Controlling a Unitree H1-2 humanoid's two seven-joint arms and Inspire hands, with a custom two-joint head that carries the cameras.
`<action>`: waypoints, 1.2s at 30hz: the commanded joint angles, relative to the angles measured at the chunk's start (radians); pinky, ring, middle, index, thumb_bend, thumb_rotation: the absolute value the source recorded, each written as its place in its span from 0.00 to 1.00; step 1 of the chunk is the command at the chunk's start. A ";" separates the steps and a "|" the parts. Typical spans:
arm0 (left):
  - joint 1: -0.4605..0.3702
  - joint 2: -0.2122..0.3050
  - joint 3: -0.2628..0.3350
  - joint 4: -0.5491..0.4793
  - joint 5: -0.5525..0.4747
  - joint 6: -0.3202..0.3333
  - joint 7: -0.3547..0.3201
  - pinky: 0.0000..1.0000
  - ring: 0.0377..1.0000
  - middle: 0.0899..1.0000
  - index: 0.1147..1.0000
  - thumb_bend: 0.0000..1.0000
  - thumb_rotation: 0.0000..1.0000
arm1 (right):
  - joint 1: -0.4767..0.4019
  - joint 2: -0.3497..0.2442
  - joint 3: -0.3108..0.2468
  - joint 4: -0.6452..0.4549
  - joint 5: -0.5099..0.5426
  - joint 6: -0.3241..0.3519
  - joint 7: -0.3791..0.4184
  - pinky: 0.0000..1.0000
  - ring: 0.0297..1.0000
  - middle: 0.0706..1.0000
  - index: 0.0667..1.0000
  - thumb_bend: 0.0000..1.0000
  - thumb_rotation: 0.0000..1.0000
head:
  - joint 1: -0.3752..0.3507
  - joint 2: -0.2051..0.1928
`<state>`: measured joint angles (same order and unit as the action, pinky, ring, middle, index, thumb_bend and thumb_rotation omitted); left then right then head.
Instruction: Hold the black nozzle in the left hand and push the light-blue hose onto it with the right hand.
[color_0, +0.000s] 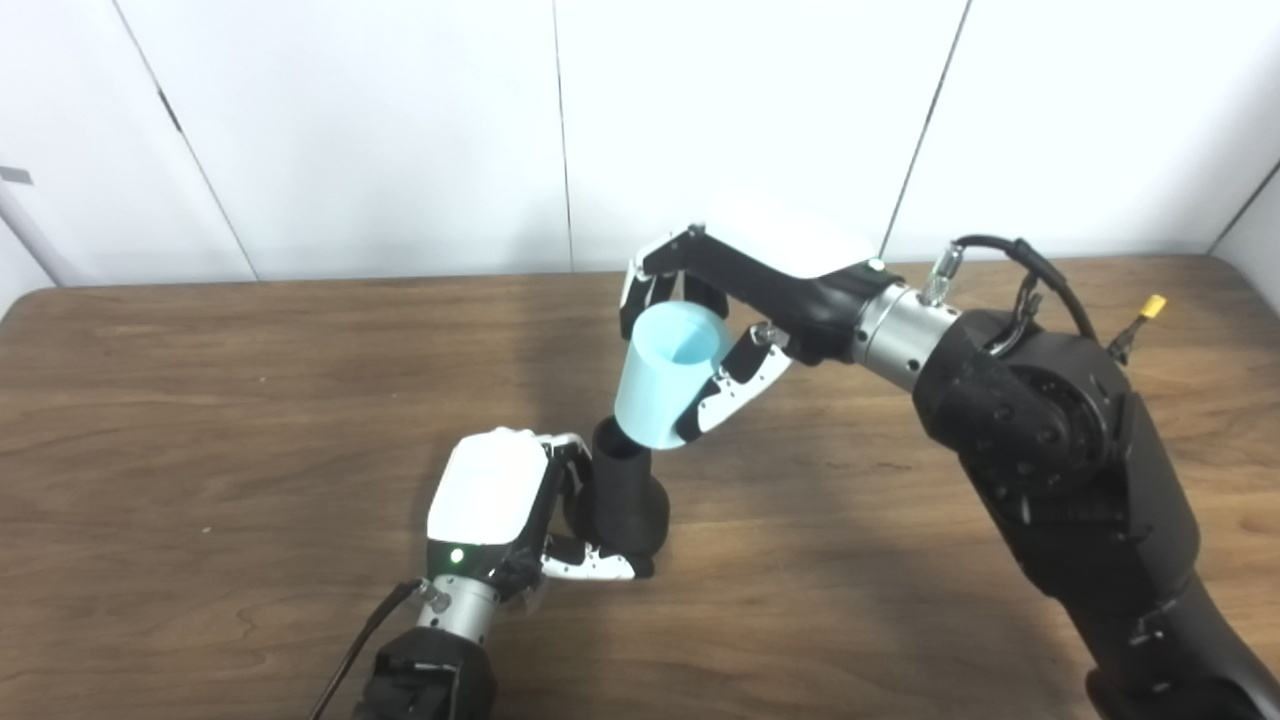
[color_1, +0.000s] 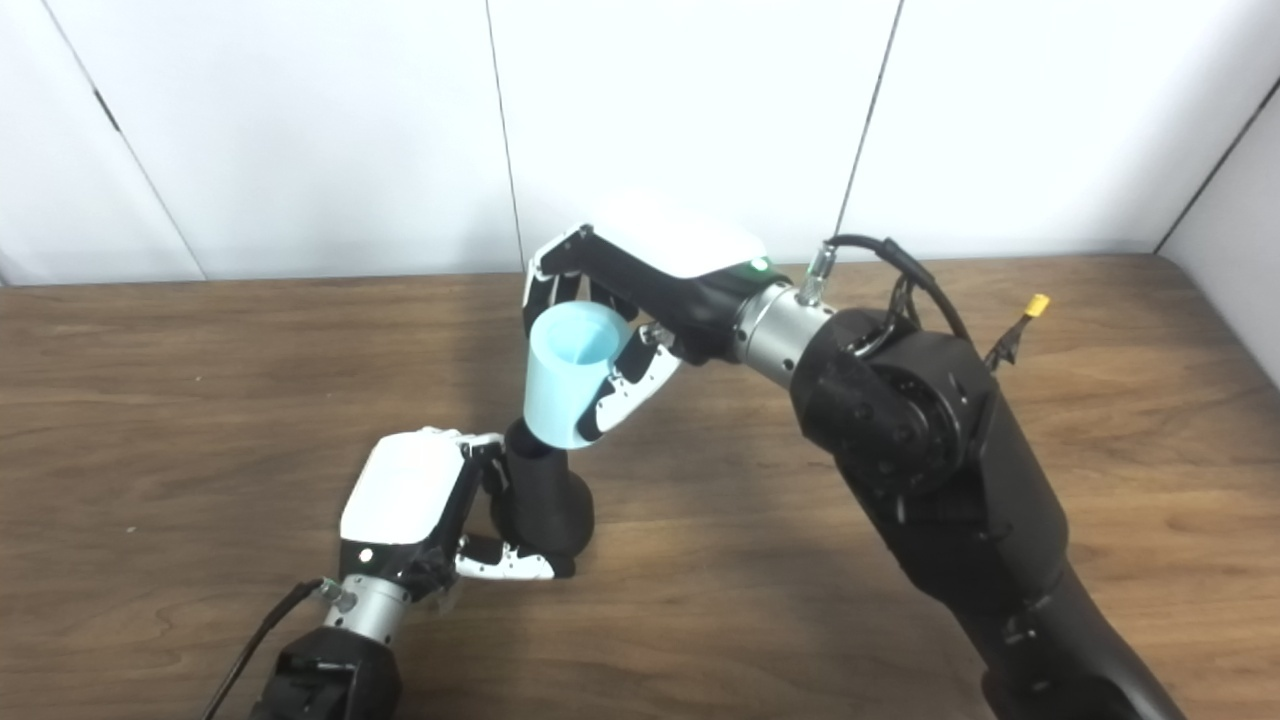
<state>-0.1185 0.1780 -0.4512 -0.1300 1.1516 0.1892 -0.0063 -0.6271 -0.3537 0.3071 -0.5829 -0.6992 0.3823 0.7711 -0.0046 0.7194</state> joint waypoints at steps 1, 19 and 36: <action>0.026 0.002 -0.025 0.007 -0.007 -0.007 -0.055 0.70 0.60 0.45 0.42 0.52 0.00 | -0.037 0.004 -0.009 -0.005 -0.009 -0.028 -0.035 0.35 0.37 0.46 0.49 0.52 0.00 | 0.000 0.000; 0.026 0.001 -0.027 0.003 -0.002 -0.004 -0.059 0.70 0.59 0.44 0.42 0.52 0.00 | -0.032 0.012 0.002 0.029 0.022 -0.066 -0.031 0.37 0.38 0.47 0.47 0.52 0.00 | 0.004 0.007; 0.025 0.000 -0.032 -0.013 0.008 0.010 -0.083 0.70 0.60 0.46 0.41 0.52 0.00 | 0.001 0.018 0.023 0.041 0.002 -0.086 -0.024 0.36 0.37 0.46 0.49 0.52 0.00 | 0.005 0.014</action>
<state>-0.1169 0.1788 -0.4570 -0.1475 1.1562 0.2019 -0.0306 -0.6033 -0.3359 0.3365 -0.5289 -0.6961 0.3096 0.7658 0.0000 0.7332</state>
